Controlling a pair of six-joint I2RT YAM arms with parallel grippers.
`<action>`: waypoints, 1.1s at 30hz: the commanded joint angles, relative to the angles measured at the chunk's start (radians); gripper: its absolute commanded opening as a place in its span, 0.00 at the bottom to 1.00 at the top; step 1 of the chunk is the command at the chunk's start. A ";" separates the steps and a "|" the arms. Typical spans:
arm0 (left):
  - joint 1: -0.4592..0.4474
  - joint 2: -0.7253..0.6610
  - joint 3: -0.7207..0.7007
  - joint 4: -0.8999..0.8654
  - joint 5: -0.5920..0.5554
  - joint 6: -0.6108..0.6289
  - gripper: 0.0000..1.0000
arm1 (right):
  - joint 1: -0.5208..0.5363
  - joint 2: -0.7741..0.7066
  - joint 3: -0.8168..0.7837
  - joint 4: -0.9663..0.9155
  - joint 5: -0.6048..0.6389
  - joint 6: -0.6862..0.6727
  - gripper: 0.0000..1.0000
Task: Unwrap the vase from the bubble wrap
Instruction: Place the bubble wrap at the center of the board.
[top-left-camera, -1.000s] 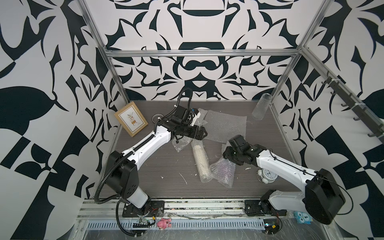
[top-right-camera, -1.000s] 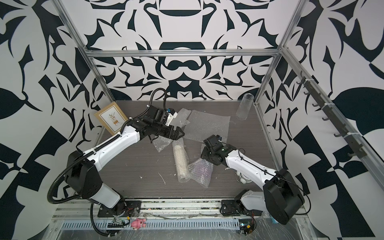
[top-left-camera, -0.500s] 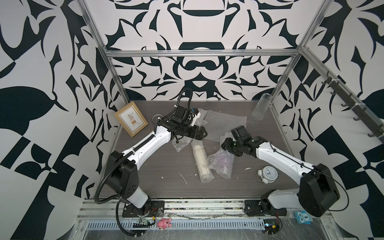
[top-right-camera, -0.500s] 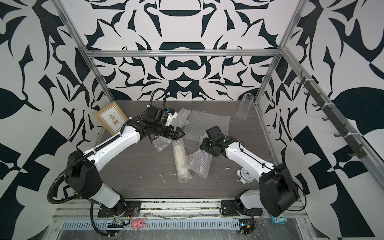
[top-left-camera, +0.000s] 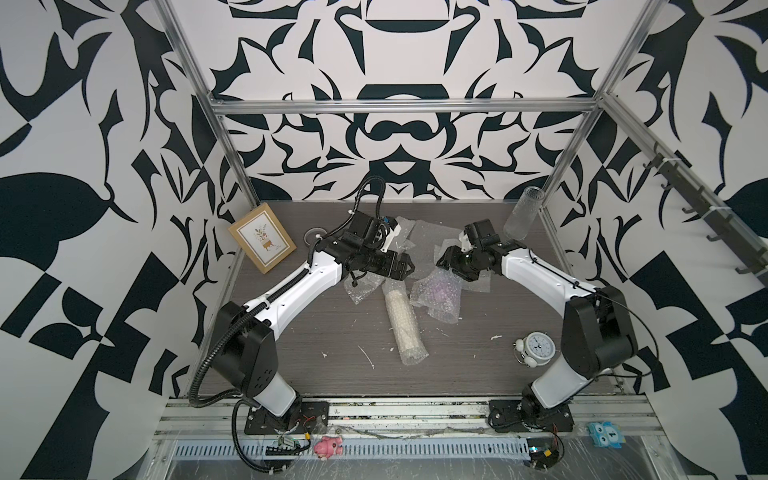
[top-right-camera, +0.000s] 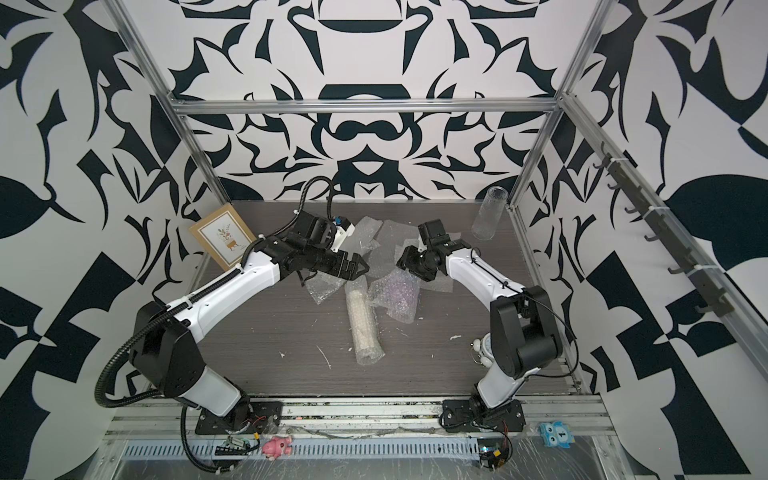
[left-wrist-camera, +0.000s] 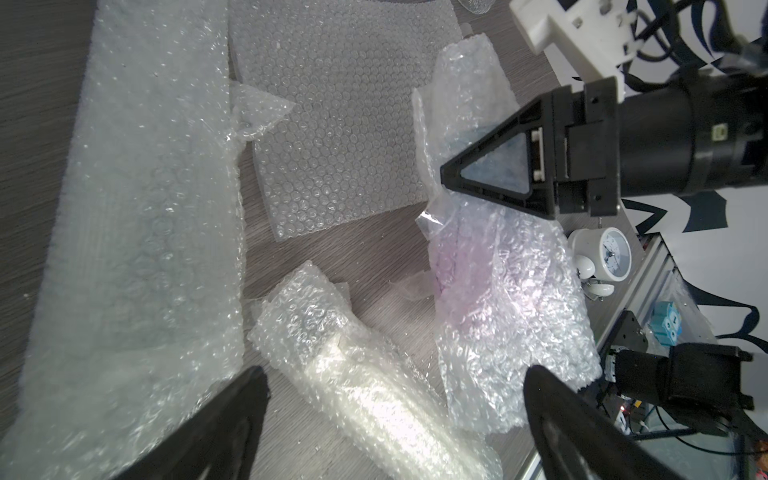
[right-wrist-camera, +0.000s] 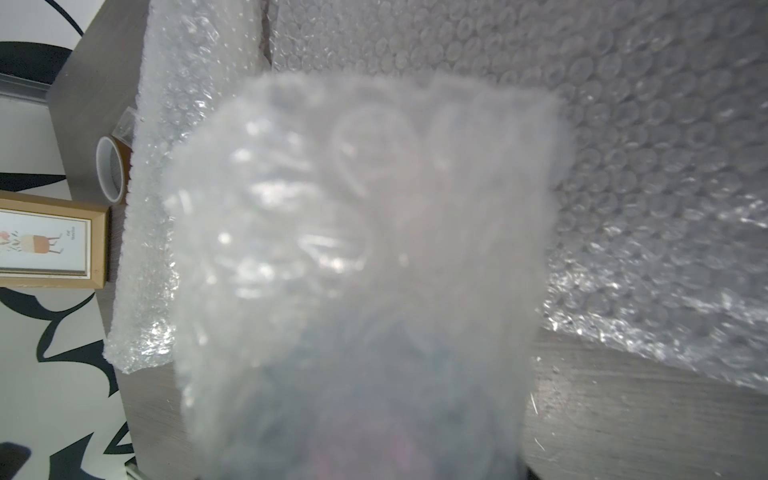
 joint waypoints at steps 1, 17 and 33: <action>-0.005 0.002 -0.005 -0.014 -0.001 0.012 0.99 | -0.003 -0.006 0.060 0.006 -0.087 -0.039 0.55; -0.003 0.007 -0.005 -0.017 -0.001 0.013 0.99 | -0.031 0.234 0.136 0.056 -0.127 -0.086 0.62; -0.002 -0.027 0.001 -0.021 -0.048 0.024 0.99 | 0.081 0.082 0.308 -0.282 0.459 -0.274 0.89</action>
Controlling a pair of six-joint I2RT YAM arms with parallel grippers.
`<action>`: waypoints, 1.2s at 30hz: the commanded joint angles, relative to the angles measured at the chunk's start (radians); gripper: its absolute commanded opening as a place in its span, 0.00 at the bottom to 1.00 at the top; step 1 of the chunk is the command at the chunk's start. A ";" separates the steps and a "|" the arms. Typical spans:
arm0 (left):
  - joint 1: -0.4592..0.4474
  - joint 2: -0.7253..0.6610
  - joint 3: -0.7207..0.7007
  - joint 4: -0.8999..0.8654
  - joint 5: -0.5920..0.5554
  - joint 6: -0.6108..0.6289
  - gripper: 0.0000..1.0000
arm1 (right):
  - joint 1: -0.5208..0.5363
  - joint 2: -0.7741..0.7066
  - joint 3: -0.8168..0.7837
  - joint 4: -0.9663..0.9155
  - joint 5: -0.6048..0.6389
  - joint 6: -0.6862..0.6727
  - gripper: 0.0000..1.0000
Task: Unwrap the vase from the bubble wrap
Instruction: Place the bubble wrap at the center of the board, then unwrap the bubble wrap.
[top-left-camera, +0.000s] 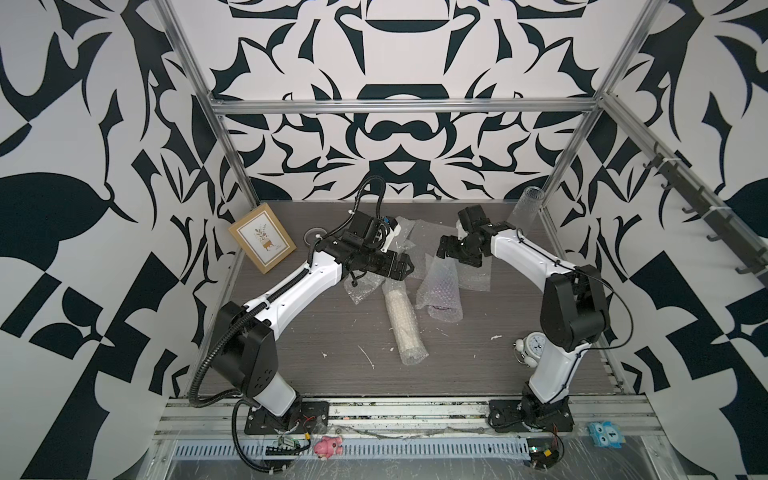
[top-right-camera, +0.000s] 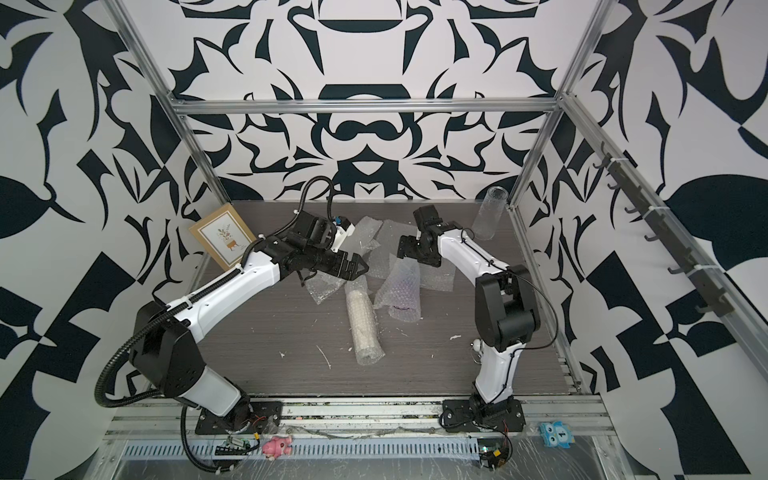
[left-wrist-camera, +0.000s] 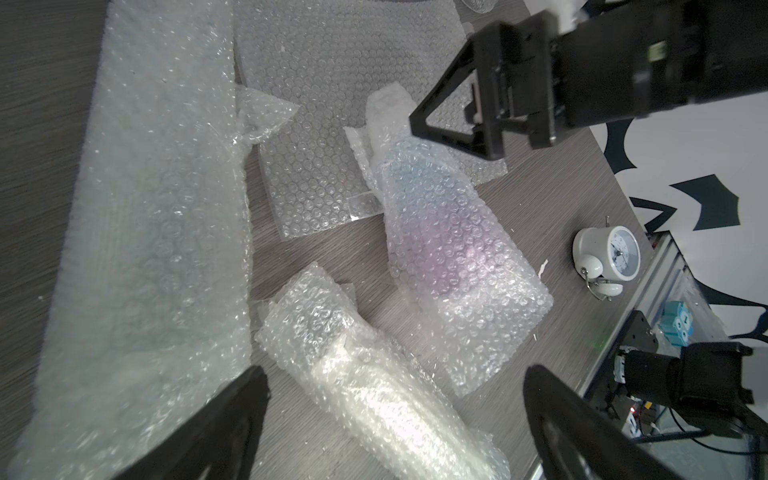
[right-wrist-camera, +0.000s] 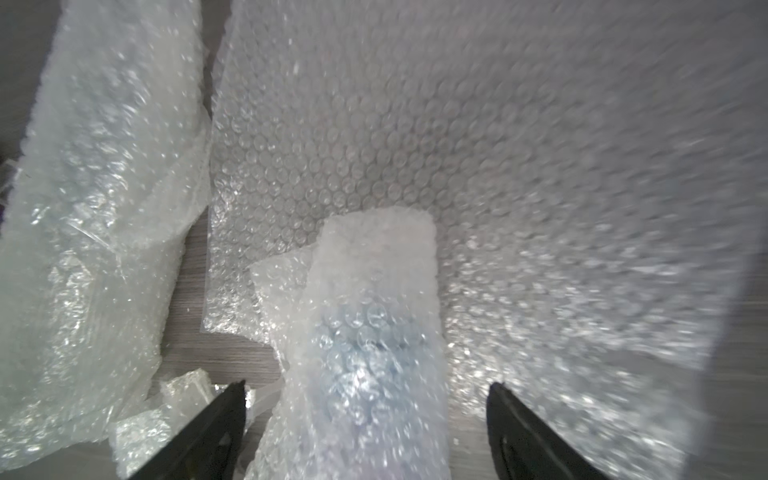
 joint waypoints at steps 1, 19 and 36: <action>-0.001 -0.031 0.001 -0.021 -0.036 0.009 0.99 | 0.099 -0.064 0.048 -0.109 0.213 -0.070 0.88; 0.076 -0.112 -0.044 0.015 -0.186 -0.067 0.99 | 0.314 0.001 0.005 -0.178 0.386 -0.053 0.76; 0.087 -0.093 -0.040 0.017 -0.131 -0.061 0.99 | 0.217 -0.103 -0.150 -0.080 0.286 -0.066 0.65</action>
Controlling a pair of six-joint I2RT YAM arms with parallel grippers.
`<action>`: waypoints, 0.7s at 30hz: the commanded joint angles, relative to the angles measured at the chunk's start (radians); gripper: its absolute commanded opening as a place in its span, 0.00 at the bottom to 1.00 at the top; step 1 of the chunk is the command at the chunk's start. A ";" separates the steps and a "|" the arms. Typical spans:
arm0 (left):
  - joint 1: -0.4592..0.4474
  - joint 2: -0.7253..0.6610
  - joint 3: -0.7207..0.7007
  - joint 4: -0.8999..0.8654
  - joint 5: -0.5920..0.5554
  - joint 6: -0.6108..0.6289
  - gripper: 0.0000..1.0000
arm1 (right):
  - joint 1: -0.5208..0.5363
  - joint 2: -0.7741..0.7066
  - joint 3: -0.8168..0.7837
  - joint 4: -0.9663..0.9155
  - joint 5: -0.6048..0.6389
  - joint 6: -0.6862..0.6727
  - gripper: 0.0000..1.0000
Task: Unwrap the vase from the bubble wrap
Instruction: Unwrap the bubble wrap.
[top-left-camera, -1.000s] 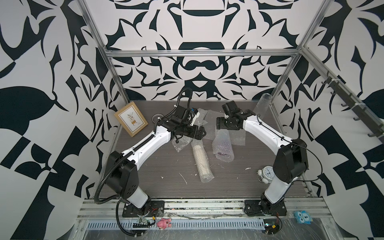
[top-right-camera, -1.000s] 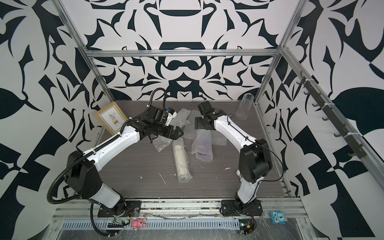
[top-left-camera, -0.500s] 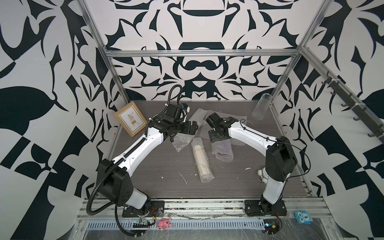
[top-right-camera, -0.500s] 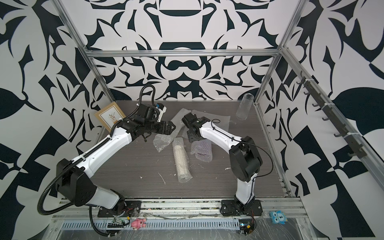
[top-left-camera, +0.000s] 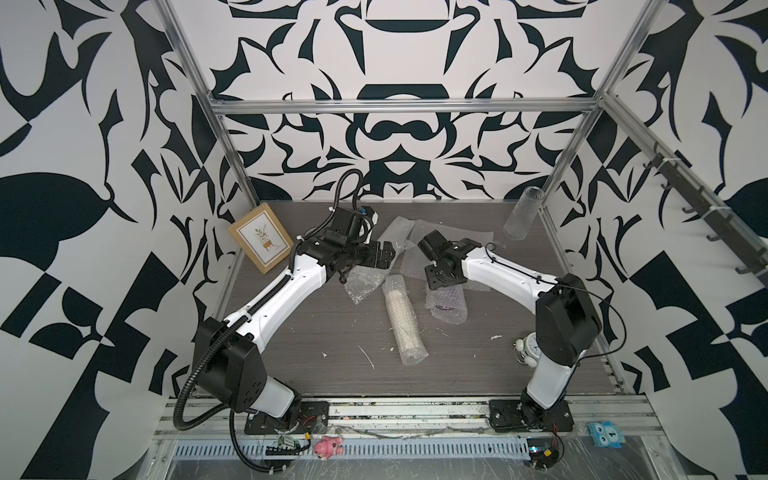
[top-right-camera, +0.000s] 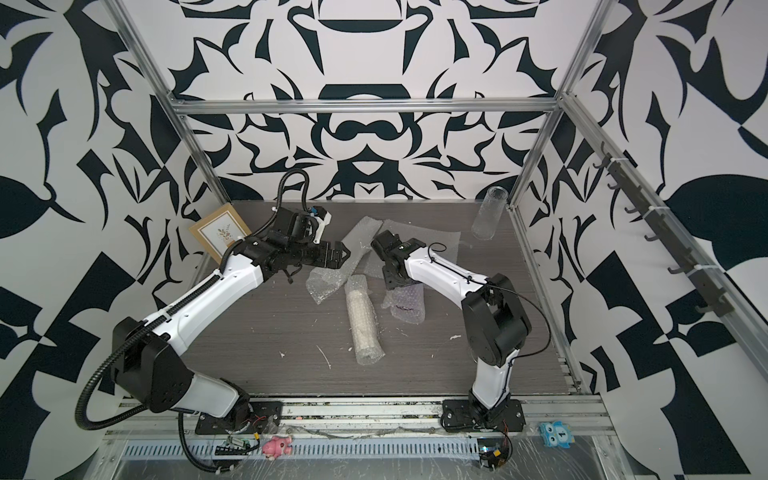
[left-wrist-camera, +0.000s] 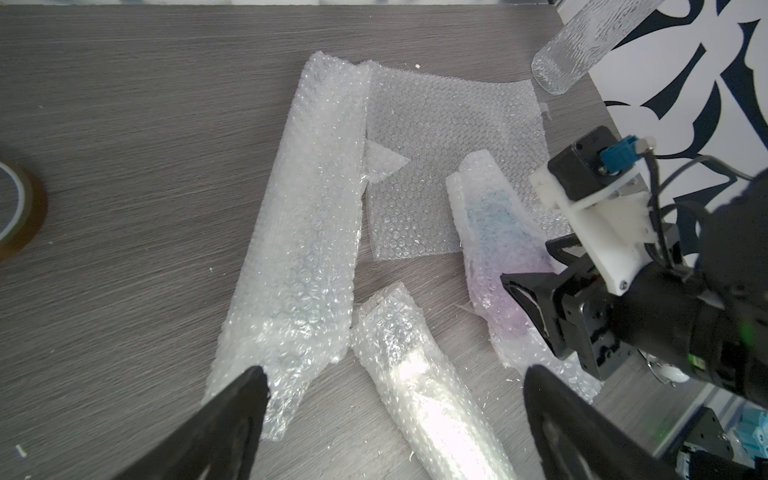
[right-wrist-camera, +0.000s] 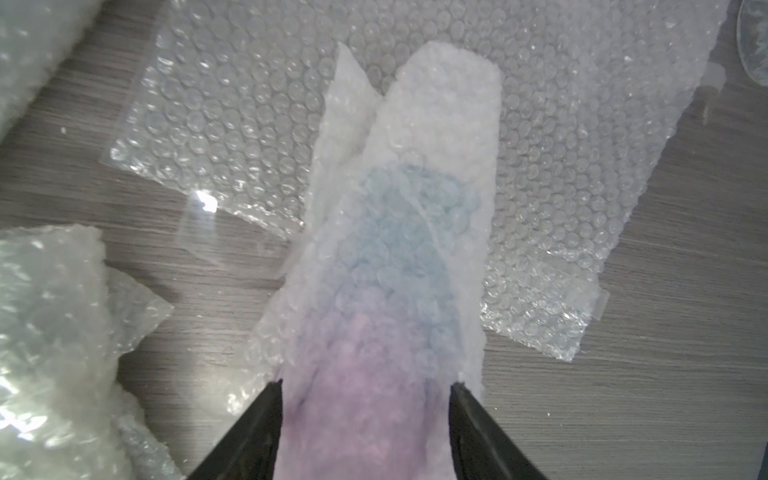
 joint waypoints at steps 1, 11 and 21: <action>0.004 0.005 -0.007 0.003 0.030 -0.004 0.99 | -0.045 -0.083 -0.045 0.048 -0.042 -0.002 0.65; 0.004 0.053 0.020 -0.003 0.092 -0.011 1.00 | -0.248 -0.235 -0.264 0.232 -0.307 0.011 0.62; 0.003 0.114 0.082 -0.035 0.157 -0.062 1.00 | -0.383 -0.305 -0.375 0.282 -0.412 0.012 0.62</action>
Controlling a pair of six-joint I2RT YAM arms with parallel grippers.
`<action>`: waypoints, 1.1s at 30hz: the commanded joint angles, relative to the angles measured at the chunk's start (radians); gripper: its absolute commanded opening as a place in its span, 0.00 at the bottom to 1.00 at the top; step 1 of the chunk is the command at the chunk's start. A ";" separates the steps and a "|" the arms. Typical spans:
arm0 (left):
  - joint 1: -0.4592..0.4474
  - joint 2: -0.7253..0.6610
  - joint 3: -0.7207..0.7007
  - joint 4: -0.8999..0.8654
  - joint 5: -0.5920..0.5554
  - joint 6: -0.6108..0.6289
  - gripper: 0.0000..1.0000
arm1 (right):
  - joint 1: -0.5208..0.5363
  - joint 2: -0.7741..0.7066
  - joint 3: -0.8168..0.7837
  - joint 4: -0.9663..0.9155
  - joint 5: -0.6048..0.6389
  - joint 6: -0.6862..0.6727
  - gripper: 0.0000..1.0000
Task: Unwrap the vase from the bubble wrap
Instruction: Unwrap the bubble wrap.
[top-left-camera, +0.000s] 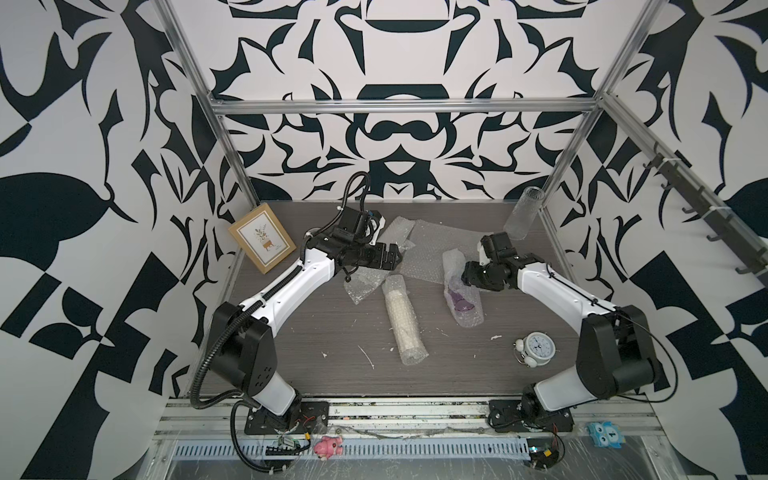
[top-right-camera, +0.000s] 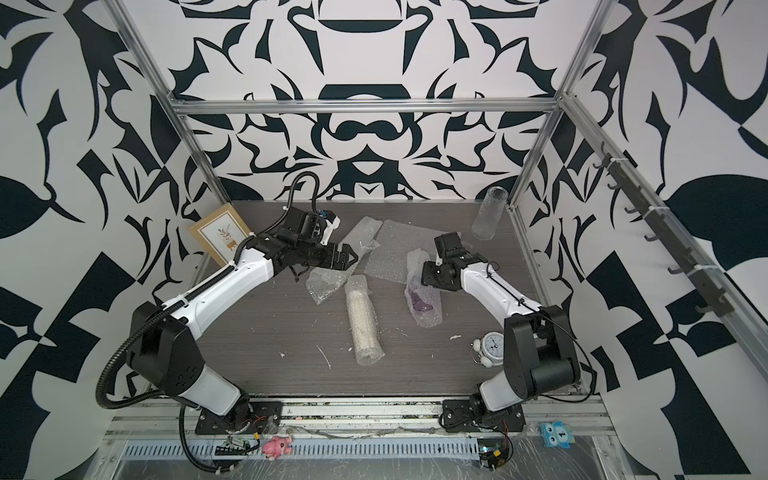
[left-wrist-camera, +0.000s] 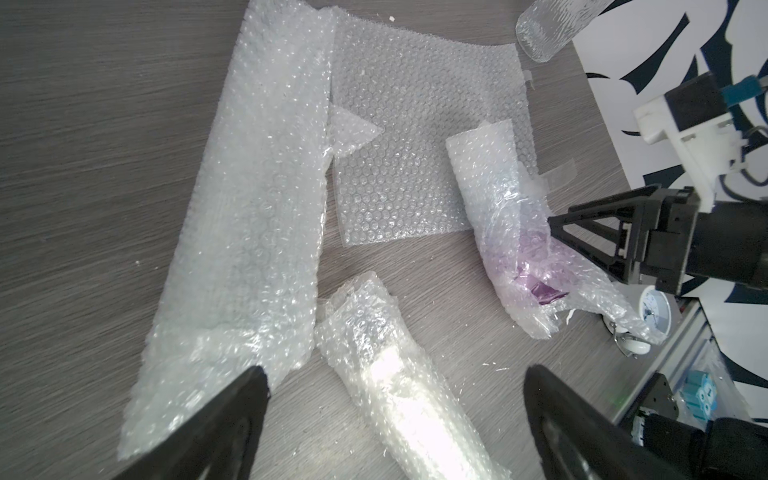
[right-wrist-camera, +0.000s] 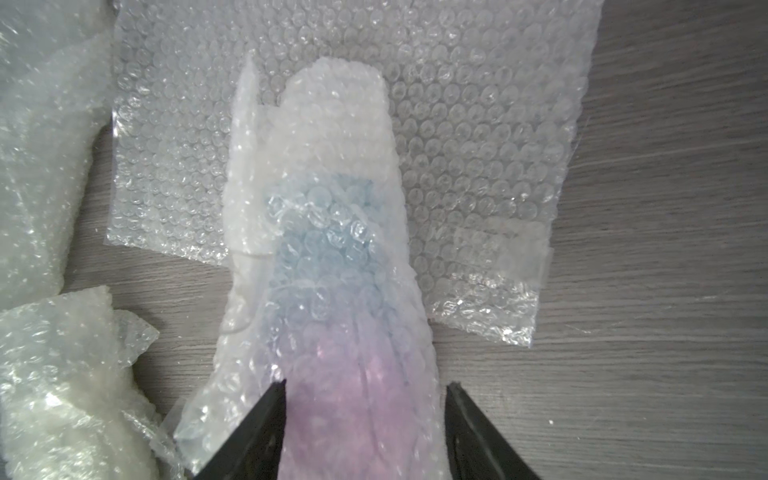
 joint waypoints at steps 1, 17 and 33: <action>0.002 0.017 0.039 -0.026 0.046 -0.038 1.00 | -0.034 -0.032 -0.029 0.007 -0.042 0.005 0.62; -0.041 0.079 0.098 -0.044 0.092 -0.060 0.98 | -0.091 -0.155 -0.026 -0.020 -0.016 0.010 0.64; -0.100 0.140 0.150 -0.029 0.134 -0.069 0.94 | -0.075 -0.238 -0.004 -0.075 -0.029 -0.051 0.56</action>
